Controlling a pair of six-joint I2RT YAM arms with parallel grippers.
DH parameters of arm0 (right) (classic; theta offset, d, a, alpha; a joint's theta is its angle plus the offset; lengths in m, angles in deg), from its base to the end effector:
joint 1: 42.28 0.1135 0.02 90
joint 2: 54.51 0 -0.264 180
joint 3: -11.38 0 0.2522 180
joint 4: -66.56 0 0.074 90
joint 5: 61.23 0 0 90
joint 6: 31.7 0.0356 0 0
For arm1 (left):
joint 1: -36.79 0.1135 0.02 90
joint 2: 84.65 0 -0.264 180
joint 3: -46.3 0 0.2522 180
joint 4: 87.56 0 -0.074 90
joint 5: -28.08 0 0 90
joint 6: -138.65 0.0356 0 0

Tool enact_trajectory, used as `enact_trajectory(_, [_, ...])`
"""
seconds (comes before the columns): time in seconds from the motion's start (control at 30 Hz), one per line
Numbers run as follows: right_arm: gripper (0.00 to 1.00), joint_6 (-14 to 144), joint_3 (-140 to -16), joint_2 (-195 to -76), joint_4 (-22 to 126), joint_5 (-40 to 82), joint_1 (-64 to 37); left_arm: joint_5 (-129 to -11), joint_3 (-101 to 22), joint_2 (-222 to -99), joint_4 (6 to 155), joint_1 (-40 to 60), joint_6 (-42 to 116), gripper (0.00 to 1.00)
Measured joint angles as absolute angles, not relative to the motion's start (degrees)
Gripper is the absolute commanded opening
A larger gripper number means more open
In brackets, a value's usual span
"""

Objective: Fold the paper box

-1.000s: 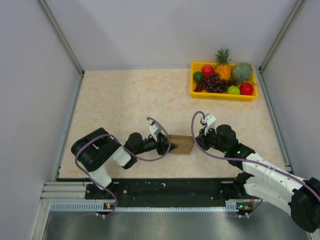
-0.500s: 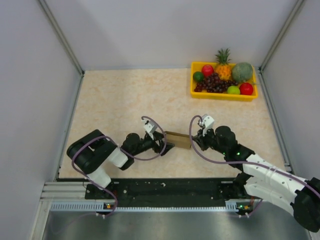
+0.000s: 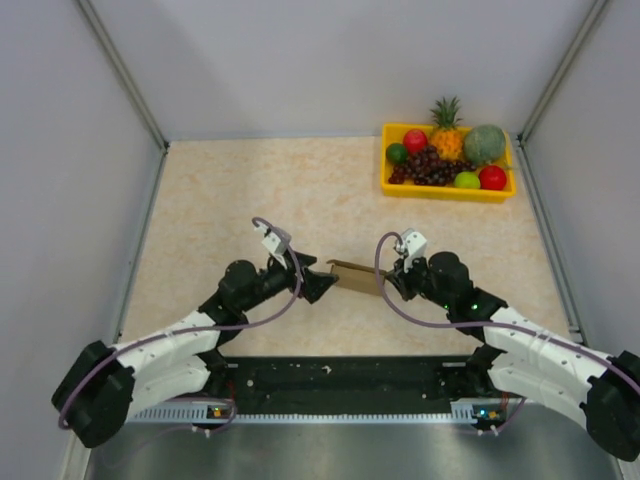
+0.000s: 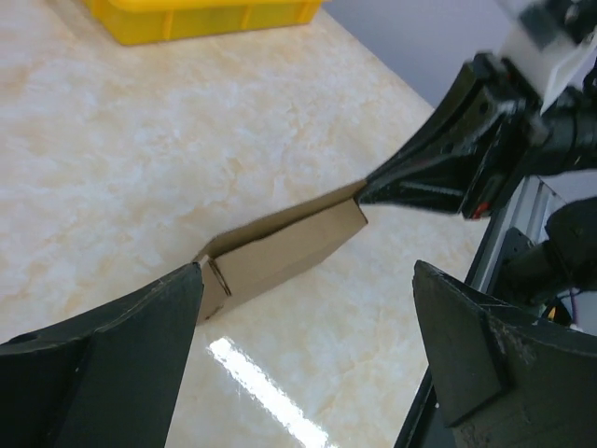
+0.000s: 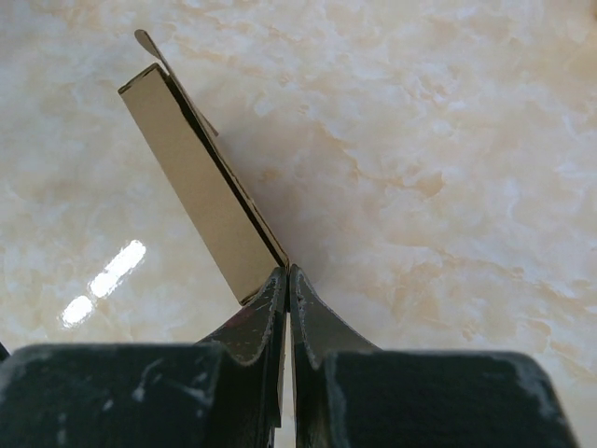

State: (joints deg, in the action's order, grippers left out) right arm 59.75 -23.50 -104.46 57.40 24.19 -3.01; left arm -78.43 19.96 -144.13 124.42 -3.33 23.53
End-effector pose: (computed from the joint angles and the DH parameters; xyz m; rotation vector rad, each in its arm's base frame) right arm 0.1480 0.1247 0.2051 -0.7082 1.9053 0.5333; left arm 0.1504 -0.1400 0.2009 0.4585 1.6430 -1.0985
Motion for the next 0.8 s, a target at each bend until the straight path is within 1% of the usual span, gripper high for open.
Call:
enact_trajectory(0.1, [0.00, 59.7, -23.5, -104.5, 57.6, 24.3, -3.0, -76.2, 11.3, -137.3, 106.1, -2.7, 23.9, 0.98])
enact_trajectory(0.17, [0.00, 59.7, -23.5, -104.7, 57.7, 24.3, -3.0, -75.2, 7.0, -134.4, 98.1, -2.0, 24.5, 0.98])
enact_trajectory(0.23, [0.00, 59.5, -23.5, -105.2, 57.8, 24.2, -3.0, -74.4, 3.9, -132.8, 91.4, -1.1, 24.9, 0.89])
enact_trajectory(0.27, [0.00, 59.4, -23.5, -105.5, 57.8, 24.2, -3.0, -74.4, 2.5, -132.9, 88.2, -0.3, 25.0, 0.76])
enact_trajectory(0.3, [0.00, 59.3, -23.5, -105.7, 57.8, 24.2, -3.0, -75.2, 1.4, -133.3, 85.7, 0.6, 25.3, 0.71])
enact_trajectory(0.33, [0.00, 59.3, -23.5, -105.9, 57.8, 24.2, -3.0, -78.4, -0.7, -135.1, 82.2, 2.7, 26.2, 0.68])
enact_trajectory(0.43, [0.00, 59.3, -23.6, -106.0, 57.8, 24.2, -3.0, -87.4, -8.1, -142.9, 74.5, 8.5, 28.3, 0.68])
enact_trajectory(0.53, [0.00, 59.3, -24.0, -106.0, 57.7, 23.9, -3.0, -94.6, -15.5, -151.2, 67.2, 12.0, 32.6, 0.66])
enact_trajectory(0.67, [0.00, 59.4, -24.4, -106.5, 57.5, 23.5, -3.0, -99.8, -23.3, -158.9, 56.9, 11.5, 41.1, 0.57])
enact_trajectory(0.73, [0.00, 59.4, -24.6, -106.9, 57.3, 23.2, -2.9, -99.7, -27.2, -162.6, 52.3, 9.7, 46.4, 0.52])
enact_trajectory(0.8, [0.00, 59.4, -24.9, -107.0, 57.2, 23.1, -2.9, -99.0, -29.3, -165.0, 49.2, 7.8, 50.3, 0.51])
